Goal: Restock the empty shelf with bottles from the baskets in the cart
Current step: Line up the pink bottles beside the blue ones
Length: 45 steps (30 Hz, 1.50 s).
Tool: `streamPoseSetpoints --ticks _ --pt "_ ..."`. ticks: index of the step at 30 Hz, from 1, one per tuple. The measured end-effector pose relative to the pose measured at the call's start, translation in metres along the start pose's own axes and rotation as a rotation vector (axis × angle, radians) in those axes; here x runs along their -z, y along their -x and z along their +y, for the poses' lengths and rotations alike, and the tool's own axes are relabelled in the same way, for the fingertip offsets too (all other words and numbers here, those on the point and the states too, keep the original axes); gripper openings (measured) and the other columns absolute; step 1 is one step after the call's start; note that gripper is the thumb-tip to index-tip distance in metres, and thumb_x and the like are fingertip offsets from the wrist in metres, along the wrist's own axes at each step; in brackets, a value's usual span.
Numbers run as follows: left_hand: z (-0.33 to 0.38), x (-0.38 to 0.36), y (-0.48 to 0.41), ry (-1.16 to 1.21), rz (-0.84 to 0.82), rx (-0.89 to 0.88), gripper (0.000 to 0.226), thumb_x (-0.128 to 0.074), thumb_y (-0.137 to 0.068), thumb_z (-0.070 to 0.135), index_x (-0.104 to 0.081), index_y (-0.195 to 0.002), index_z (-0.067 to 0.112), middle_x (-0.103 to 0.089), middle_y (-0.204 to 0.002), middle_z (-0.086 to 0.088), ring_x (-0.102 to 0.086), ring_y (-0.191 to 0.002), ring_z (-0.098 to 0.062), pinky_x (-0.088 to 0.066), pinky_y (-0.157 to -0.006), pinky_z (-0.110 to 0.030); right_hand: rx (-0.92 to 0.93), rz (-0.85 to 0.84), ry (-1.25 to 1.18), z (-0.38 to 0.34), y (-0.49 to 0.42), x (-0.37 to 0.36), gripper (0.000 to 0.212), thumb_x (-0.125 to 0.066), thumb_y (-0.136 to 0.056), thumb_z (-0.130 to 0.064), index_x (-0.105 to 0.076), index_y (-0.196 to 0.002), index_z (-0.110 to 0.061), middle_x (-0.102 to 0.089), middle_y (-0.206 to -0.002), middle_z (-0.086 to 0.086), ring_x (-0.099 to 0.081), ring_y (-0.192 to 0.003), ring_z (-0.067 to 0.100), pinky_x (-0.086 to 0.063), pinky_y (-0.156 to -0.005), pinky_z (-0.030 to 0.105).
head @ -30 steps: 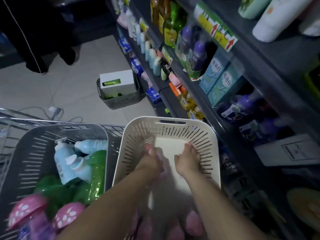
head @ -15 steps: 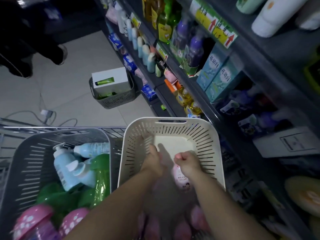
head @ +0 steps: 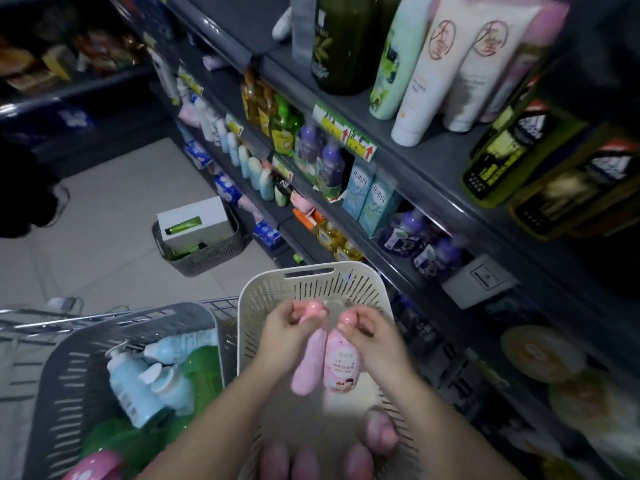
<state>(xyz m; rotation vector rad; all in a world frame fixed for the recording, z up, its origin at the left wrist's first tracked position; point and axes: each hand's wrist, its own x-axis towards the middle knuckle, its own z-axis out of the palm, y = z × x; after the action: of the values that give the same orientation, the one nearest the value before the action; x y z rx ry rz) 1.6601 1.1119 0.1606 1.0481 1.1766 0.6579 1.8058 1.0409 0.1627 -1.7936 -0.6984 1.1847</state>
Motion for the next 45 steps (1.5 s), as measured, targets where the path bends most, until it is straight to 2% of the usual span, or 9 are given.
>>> streamPoseSetpoints --ticks 5,8,15,21,25,31,34,38,45 --pt "0.057 0.0 0.015 0.038 -0.138 -0.06 0.005 -0.066 -0.091 0.019 -0.069 -0.093 0.017 -0.07 -0.077 0.003 -0.064 -0.07 -0.016 -0.053 -0.068 -0.031 0.124 -0.03 -0.067 -0.061 0.032 0.03 0.017 -0.068 -0.09 -0.011 -0.066 -0.107 -0.015 -0.076 -0.101 0.0 -0.072 -0.093 0.016 -0.057 -0.08 0.03" --pt "0.08 -0.012 0.028 0.079 -0.258 -0.065 0.01 -0.064 -0.091 0.023 -0.071 -0.098 0.02 -0.069 -0.08 0.0 -0.064 -0.071 -0.018 -0.053 -0.068 -0.034 0.173 0.003 -0.099 -0.086 0.052 0.054 0.017 -0.067 -0.09 -0.008 -0.065 -0.106 -0.009 -0.076 -0.098 0.001 -0.073 -0.09 0.016 -0.057 -0.073 0.022" --pt "0.109 -0.074 0.071 0.168 -0.446 -0.126 0.017 -0.059 -0.094 0.016 -0.067 -0.109 0.012 -0.069 -0.086 -0.01 -0.066 -0.076 -0.021 -0.055 -0.072 -0.033 0.25 0.1 -0.191 -0.103 0.106 0.117 0.009 -0.066 -0.091 -0.009 -0.066 -0.1 -0.012 -0.076 -0.096 0.006 -0.071 -0.086 0.017 -0.058 -0.077 0.03" --pt "0.125 -0.148 0.123 0.112 -0.617 -0.175 0.019 -0.062 -0.09 0.026 -0.071 -0.106 0.021 -0.07 -0.094 -0.012 -0.066 -0.087 -0.029 -0.053 -0.085 -0.047 0.315 0.226 -0.261 -0.091 0.172 0.189 0.014 -0.062 -0.094 -0.012 -0.063 -0.105 -0.005 -0.073 -0.092 0.009 -0.068 -0.079 0.015 -0.054 -0.067 0.026" --pt "0.128 -0.21 0.178 0.108 -0.701 -0.193 0.019 -0.053 -0.098 0.013 -0.065 -0.112 0.011 -0.069 -0.092 -0.011 -0.065 -0.082 -0.023 -0.053 -0.078 -0.036 0.365 0.341 -0.348 -0.072 0.227 0.243 0.024 -0.071 -0.088 -0.025 -0.064 -0.101 -0.007 -0.072 -0.092 0.014 -0.067 -0.083 0.026 -0.053 -0.079 0.043" --pt "0.117 -0.298 0.261 0.015 -0.808 -0.256 0.019 -0.055 -0.098 0.018 -0.067 -0.112 0.017 -0.072 -0.094 -0.008 -0.067 -0.085 -0.021 -0.053 -0.081 -0.037 0.41 0.497 -0.402 -0.041 0.321 0.319 0.016 -0.061 -0.094 -0.015 -0.062 -0.104 -0.002 -0.074 -0.091 0.009 -0.069 -0.078 0.015 -0.056 -0.067 0.024" --pt "0.11 -0.339 0.306 0.05 -0.824 -0.261 0.018 -0.054 -0.098 0.014 -0.067 -0.109 0.016 -0.072 -0.092 -0.008 -0.068 -0.082 -0.02 -0.053 -0.076 -0.034 0.442 0.577 -0.416 -0.024 0.364 0.353 0.017 -0.062 -0.094 -0.017 -0.062 -0.105 -0.005 -0.073 -0.097 0.01 -0.069 -0.086 0.017 -0.058 -0.078 0.031" --pt "0.098 -0.385 0.362 0.064 -0.906 -0.271 0.016 -0.055 -0.097 0.016 -0.067 -0.107 0.013 -0.07 -0.087 -0.011 -0.065 -0.076 -0.021 -0.053 -0.072 -0.035 0.483 0.668 -0.467 -0.004 0.417 0.391 0.014 -0.063 -0.093 -0.018 -0.064 -0.104 -0.01 -0.075 -0.09 0.0 -0.07 -0.084 0.012 -0.056 -0.075 0.029" --pt "0.083 -0.444 0.423 0.068 -1.035 -0.275 0.024 -0.068 -0.089 0.025 -0.064 -0.111 0.016 -0.071 -0.087 -0.007 -0.067 -0.078 -0.02 -0.054 -0.077 -0.038 0.502 0.845 -0.511 0.028 0.482 0.435 0.017 -0.065 -0.093 -0.021 -0.065 -0.105 -0.009 -0.074 -0.098 0.01 -0.07 -0.092 0.021 -0.055 -0.087 0.041"
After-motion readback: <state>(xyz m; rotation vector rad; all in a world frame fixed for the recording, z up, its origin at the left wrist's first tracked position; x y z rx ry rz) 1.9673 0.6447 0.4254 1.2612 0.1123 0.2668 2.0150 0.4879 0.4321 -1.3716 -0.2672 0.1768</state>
